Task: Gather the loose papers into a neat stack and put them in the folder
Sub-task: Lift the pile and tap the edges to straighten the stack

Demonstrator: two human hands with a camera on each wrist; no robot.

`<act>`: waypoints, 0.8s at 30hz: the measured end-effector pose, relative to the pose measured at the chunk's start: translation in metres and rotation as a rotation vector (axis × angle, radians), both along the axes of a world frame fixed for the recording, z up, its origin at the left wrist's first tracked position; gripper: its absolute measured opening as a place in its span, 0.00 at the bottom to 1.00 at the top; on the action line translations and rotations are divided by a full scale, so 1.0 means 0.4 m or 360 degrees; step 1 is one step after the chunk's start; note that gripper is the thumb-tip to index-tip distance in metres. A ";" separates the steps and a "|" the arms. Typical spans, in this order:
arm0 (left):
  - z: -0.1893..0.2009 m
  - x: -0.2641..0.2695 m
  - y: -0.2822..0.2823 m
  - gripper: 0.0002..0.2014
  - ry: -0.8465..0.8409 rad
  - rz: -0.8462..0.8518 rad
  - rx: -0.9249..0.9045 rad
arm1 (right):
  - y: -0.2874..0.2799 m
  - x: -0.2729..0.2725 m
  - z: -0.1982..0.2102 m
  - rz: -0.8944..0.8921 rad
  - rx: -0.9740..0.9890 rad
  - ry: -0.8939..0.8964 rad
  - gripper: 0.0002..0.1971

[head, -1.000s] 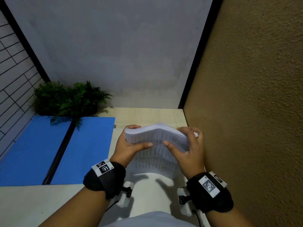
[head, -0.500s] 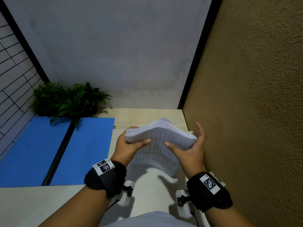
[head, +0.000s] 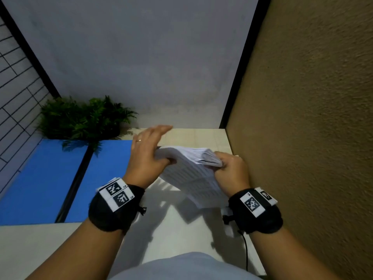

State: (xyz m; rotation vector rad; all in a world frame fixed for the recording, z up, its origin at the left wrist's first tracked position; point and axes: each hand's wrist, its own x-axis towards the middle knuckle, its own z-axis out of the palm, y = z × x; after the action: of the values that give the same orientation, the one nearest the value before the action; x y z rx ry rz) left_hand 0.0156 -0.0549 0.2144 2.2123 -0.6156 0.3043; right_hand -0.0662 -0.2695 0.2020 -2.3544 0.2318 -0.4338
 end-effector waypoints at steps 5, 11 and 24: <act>-0.035 -0.013 0.001 0.07 0.0558 -0.0065 -0.0365 | 0.013 0.000 0.035 0.0067 -0.0241 -0.0010 0.07; -0.078 -0.003 0.083 0.11 0.0924 0.0230 -0.0935 | -0.141 -0.035 -0.017 -0.0314 0.0381 0.0321 0.13; -0.215 -0.015 0.066 0.32 0.1185 0.0338 -0.1125 | -0.076 -0.095 -0.180 -0.0673 0.1427 -0.0040 0.23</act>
State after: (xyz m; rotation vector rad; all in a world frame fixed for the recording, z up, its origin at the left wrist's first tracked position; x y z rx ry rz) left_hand 0.0095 -0.0285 0.1283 1.5259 0.1351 -0.1861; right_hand -0.1040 -0.3000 0.1301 -1.4120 0.7475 -0.4350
